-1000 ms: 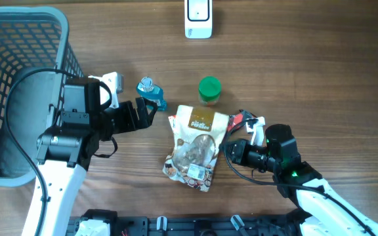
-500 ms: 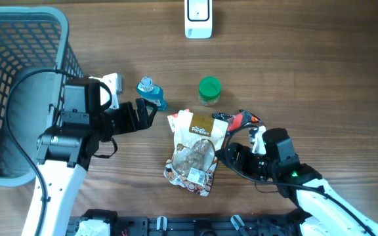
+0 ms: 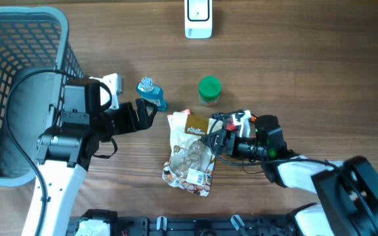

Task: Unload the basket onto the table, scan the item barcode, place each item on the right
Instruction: 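Swing the left gripper from the basket toward the bag's lower end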

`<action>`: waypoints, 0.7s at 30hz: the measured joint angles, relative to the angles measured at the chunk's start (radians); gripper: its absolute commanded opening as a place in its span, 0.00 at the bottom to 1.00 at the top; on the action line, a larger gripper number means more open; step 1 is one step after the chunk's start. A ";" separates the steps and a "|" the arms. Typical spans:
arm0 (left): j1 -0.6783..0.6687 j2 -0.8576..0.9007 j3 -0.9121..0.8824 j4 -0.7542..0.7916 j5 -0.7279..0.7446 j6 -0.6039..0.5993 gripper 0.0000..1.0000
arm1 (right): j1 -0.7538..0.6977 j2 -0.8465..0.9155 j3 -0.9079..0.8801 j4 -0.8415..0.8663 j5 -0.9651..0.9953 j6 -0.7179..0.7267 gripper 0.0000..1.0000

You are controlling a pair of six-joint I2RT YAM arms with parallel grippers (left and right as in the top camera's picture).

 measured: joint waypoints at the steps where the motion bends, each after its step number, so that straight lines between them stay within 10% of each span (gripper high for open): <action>1: 0.000 0.000 0.000 0.000 0.000 0.000 1.00 | -0.002 0.008 0.000 0.007 -0.013 -0.001 1.00; 5: 0.000 0.000 0.000 0.000 0.000 0.000 1.00 | -0.004 0.018 0.000 -0.003 -0.070 -0.040 0.79; 10: 0.000 0.000 0.000 -0.002 0.000 0.000 1.00 | -0.002 0.054 -0.033 -0.046 -0.117 -0.107 0.06; 21: 0.000 0.000 0.000 -0.071 0.000 0.000 1.00 | -0.002 0.060 -0.043 0.061 -0.189 -0.183 0.05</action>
